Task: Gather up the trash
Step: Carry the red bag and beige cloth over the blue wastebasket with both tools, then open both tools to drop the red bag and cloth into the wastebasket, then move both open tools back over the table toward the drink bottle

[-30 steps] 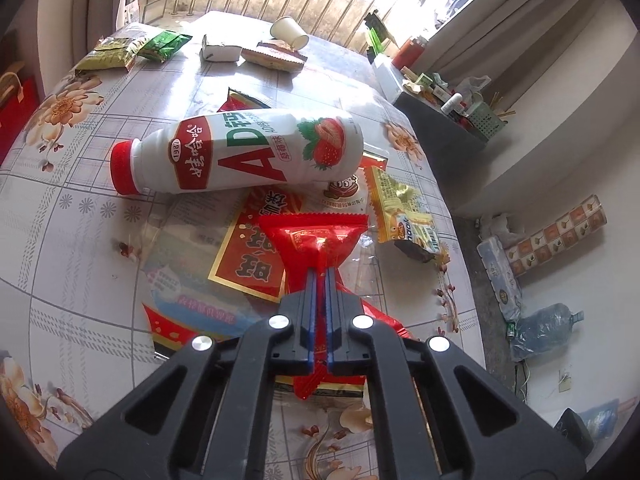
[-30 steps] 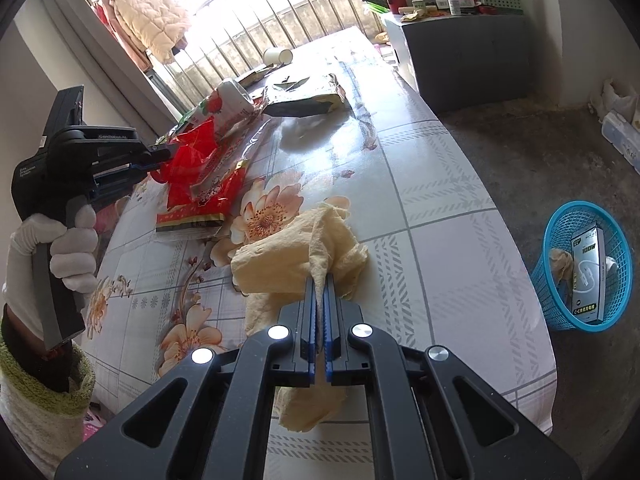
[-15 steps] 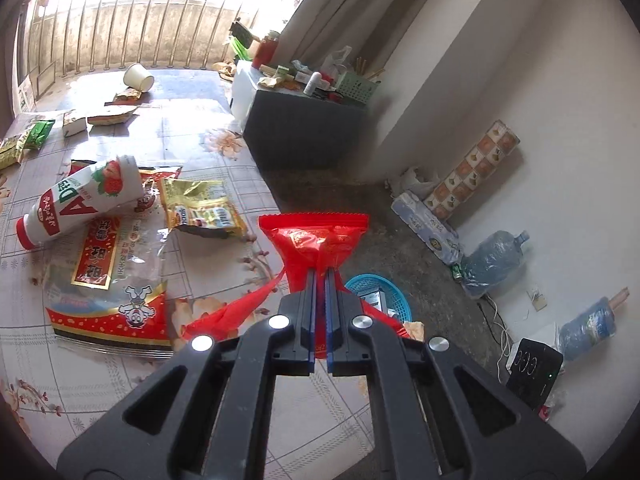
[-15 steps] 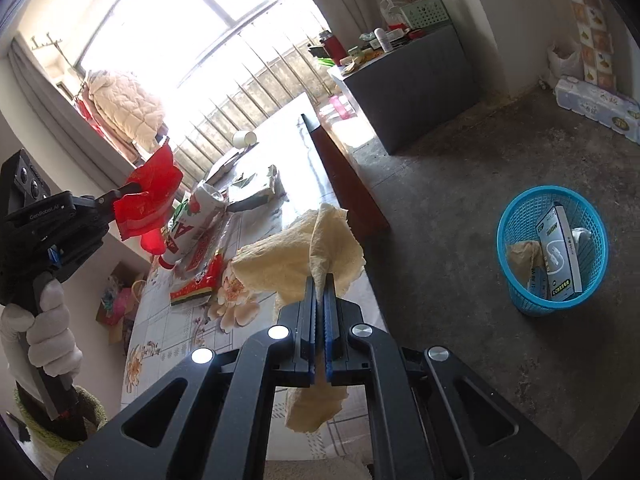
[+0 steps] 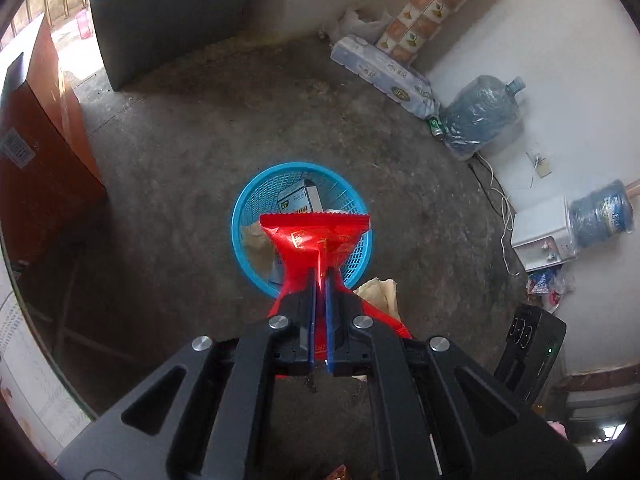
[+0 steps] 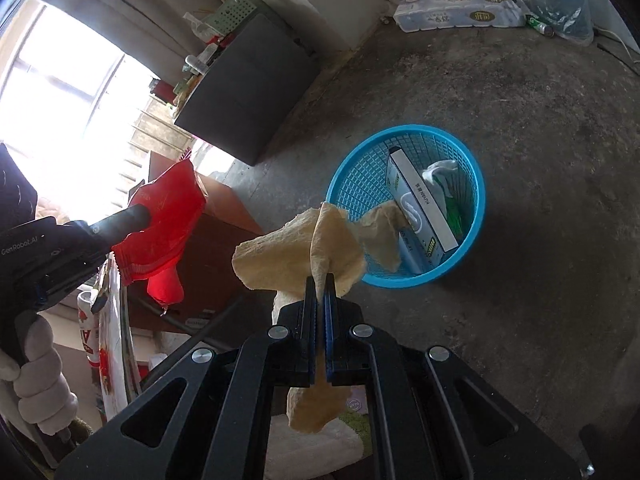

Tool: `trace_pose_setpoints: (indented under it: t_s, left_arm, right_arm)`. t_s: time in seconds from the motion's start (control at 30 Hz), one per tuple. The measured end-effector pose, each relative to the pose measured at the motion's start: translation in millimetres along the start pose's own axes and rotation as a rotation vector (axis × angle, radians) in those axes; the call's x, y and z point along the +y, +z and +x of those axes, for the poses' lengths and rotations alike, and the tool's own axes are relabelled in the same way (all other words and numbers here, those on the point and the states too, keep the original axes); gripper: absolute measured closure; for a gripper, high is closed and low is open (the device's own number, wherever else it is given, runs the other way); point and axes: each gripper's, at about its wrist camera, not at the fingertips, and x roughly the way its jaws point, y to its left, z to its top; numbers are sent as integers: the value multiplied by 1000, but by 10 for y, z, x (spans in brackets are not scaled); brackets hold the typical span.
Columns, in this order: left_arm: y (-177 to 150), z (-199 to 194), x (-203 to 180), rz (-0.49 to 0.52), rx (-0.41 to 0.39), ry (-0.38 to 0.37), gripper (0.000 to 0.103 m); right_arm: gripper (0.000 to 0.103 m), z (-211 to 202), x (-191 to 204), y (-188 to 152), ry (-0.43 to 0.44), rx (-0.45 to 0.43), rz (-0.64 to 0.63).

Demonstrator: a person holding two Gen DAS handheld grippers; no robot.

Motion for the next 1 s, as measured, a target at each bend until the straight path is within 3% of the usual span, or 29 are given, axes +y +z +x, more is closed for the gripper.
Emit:
trace_pose_setpoints:
  t_s: [0.2, 0.27, 0.3, 0.33, 0.4, 0.43, 0.57, 0.77, 1.0]
  left_arm:
    - [472, 774, 12, -8, 88, 40, 99]
    - [572, 967, 65, -17, 117, 64, 84]
    - [606, 1034, 109, -37, 125, 71, 70]
    - [622, 1057, 155, -58, 123, 65, 67]
    - [640, 1057, 205, -83, 112, 41, 65]
    - [631, 1028, 225, -85, 105, 30, 62]
    - [583, 835, 273, -70, 63, 19, 58]
    - [460, 367, 253, -65, 0, -3, 57]
    - [-39, -608, 352, -41, -103, -77, 49]
  right_arm:
    - [98, 835, -239, 381, -63, 64, 64]
    - [96, 1093, -331, 503, -84, 97, 81]
    - [95, 1189, -379, 537, -85, 108, 97]
    - [92, 1261, -422, 567, -86, 112, 108]
    - [74, 1334, -489, 595, -111, 99, 124]
    - [63, 1329, -519, 594, -114, 87, 133]
    - [56, 1201, -589, 561, -92, 54, 143]
    - [54, 800, -623, 474, -77, 2, 149]
    - [54, 121, -488, 193, -24, -47, 101]
